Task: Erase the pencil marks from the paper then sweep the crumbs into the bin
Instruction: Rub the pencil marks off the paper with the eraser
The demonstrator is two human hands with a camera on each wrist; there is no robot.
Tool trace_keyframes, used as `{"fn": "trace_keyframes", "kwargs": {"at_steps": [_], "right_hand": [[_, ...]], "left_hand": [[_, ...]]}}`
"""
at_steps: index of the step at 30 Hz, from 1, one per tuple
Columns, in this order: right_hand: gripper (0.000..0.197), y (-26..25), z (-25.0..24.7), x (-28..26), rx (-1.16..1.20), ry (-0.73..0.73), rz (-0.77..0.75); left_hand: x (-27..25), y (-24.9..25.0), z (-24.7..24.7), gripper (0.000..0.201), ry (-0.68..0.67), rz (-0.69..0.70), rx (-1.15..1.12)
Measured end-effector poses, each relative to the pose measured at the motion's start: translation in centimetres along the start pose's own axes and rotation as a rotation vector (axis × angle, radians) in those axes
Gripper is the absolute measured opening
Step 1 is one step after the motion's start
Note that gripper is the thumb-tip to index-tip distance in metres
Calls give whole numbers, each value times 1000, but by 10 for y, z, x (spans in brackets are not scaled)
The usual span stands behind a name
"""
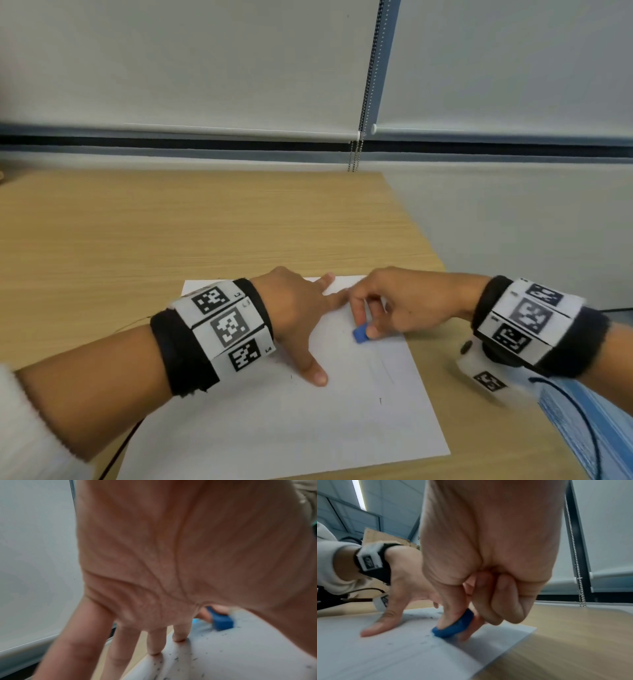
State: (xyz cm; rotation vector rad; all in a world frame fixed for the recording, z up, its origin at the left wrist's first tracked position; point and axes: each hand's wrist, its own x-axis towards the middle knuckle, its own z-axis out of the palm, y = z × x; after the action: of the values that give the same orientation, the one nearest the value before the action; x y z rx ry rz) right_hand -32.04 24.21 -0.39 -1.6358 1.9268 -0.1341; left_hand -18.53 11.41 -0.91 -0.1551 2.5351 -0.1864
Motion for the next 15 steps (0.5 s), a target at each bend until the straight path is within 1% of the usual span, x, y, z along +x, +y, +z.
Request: {"fn": "trace_keyframes", "kwargs": {"at_steps": [2,3,4,7,8,9,12,13,14,15], "right_hand": [[9,-1,1,5,13,129,18],[9,-1,3,4,29,147,22],[9,0,6,0,38,115,15],[7,-7,11,-14,19,-148,-3],[7,-9,10,-14,6,-174,-2],[7,-10,8,-10,-12,-137,-1],[9,-8,1,3,-55,110,10],[10,-7,2,3,-41,138,16],[10,-6,4,0,-24,114,16],[12,-5,7,-5,-16,42,7]], "left_hand": [[0,1,-1,122,-7,-9,3],[0,1,-1,122,-7,-13,7],[0,1,-1,123,-7,-17,12],[0,1,-1,125,-11,-23,16],[0,2,-1,124,-10,-20,11],[0,2,-1,123,-8,-18,4],[-2,1,-2,121,-22,-19,-20],[-2,1,-2,122,-30,-21,-25],[-3,1,-2,122,-33,-22,-25],[-3,1,-2,123,-35,-23,-23]]}}
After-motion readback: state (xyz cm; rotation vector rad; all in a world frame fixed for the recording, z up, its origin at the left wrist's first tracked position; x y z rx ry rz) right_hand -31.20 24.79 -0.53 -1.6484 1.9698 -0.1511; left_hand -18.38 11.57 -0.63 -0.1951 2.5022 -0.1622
